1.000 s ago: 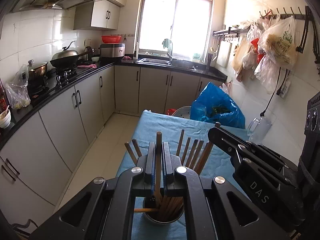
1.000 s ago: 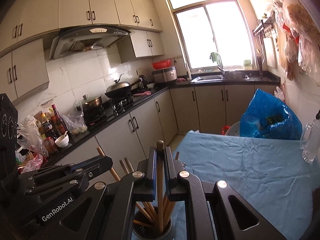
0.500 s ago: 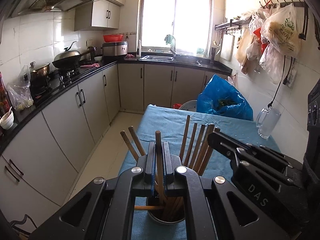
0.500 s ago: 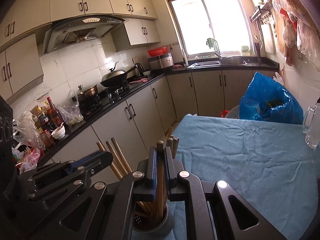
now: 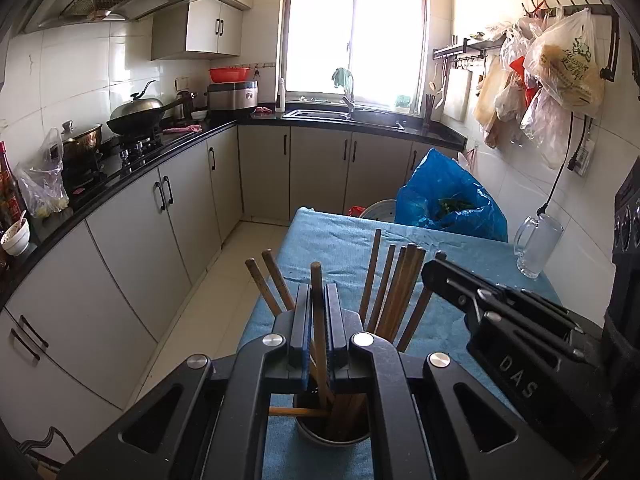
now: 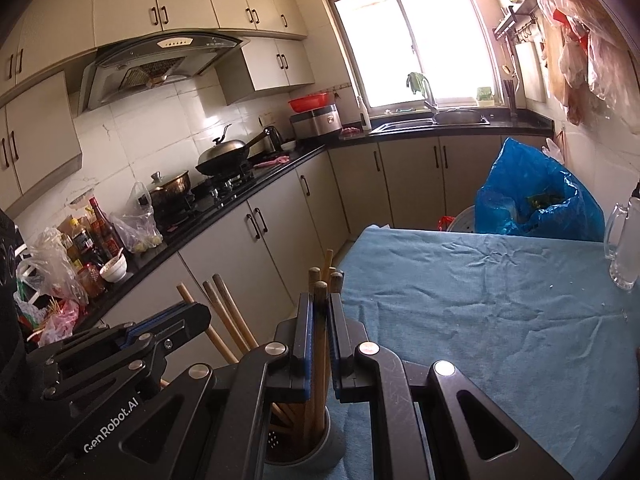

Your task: Organize utensils

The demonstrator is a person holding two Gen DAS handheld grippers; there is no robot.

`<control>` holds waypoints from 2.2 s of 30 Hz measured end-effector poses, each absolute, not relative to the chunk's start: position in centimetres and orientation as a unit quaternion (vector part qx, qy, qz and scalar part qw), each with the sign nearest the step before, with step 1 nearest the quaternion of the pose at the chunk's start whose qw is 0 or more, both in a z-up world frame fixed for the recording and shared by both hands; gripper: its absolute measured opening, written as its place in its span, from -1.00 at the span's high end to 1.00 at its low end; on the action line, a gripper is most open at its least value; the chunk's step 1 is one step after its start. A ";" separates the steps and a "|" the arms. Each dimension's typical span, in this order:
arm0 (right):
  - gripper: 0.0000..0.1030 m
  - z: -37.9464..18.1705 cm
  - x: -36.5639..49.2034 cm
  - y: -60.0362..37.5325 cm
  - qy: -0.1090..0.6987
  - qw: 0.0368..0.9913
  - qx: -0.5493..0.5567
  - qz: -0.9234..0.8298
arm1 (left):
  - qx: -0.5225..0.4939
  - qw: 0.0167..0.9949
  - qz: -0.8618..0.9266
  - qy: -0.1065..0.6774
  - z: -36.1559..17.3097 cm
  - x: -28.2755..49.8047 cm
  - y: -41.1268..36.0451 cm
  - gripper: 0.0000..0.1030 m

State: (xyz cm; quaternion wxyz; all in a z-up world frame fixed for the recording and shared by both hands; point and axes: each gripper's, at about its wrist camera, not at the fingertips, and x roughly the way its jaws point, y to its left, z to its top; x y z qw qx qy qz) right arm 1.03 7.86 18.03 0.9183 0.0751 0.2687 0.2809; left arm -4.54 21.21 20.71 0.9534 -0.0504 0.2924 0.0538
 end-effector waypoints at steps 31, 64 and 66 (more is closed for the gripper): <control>0.37 19.7 -6.3 -2.3 0.239 0.939 0.124 0.213 | 0.024 0.977 0.164 0.136 27.1 -17.8 14.6 -0.99; 0.06 11.1 -15.1 -0.8 0.298 0.938 0.042 0.174 | -0.028 0.937 0.188 0.291 14.2 -23.3 16.2 -1.00; 0.06 10.8 -15.0 -0.5 0.300 0.937 0.036 0.173 | -0.032 0.935 0.185 0.300 13.8 -23.0 16.5 -1.00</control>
